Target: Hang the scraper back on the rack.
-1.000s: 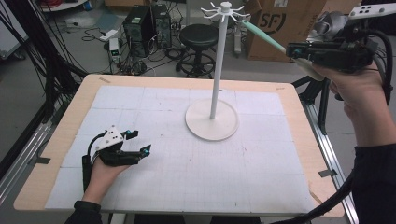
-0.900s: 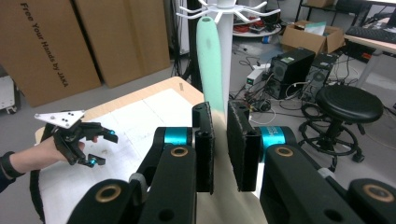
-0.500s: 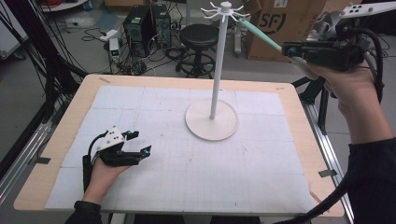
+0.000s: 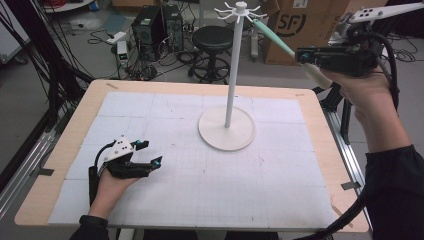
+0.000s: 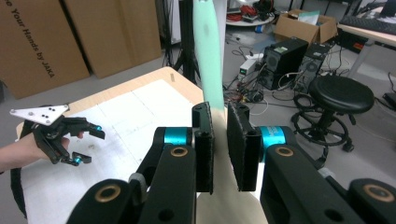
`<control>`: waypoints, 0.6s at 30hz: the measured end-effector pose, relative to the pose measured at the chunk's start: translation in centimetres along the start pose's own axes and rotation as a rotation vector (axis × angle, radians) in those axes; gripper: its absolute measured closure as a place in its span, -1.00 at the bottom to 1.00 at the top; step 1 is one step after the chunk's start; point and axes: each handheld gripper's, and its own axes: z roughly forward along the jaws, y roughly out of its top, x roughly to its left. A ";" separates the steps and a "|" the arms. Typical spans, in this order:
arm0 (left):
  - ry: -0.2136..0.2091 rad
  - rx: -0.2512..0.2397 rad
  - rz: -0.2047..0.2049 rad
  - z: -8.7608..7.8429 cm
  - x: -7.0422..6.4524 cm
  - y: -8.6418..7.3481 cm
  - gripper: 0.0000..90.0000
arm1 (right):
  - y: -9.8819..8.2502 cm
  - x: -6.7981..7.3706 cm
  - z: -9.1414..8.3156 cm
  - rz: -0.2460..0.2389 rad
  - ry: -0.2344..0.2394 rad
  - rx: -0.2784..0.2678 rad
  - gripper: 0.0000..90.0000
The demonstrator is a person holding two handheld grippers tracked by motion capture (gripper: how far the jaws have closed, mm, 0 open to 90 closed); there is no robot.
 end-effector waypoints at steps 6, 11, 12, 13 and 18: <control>-0.001 0.002 0.002 0.0 0.0 0.0 -0.45 | -0.7 -0.3 1.2 0.009 -0.013 0.019 0.80; 0.000 0.001 -0.002 0.0 0.0 0.0 -0.45 | -1.7 -0.4 2.4 -0.001 -0.017 0.048 0.58; -0.001 0.001 -0.003 0.0 0.0 0.0 -0.45 | -1.9 -0.4 2.6 0.004 -0.017 0.049 0.48; -0.002 0.004 -0.002 0.0 0.0 -0.1 -0.45 | -2.1 -0.4 2.7 0.007 -0.016 0.052 0.36; -0.004 0.007 -0.001 -0.1 0.0 -0.1 -0.45 | -4.2 -0.2 3.5 0.004 -0.011 0.036 -0.04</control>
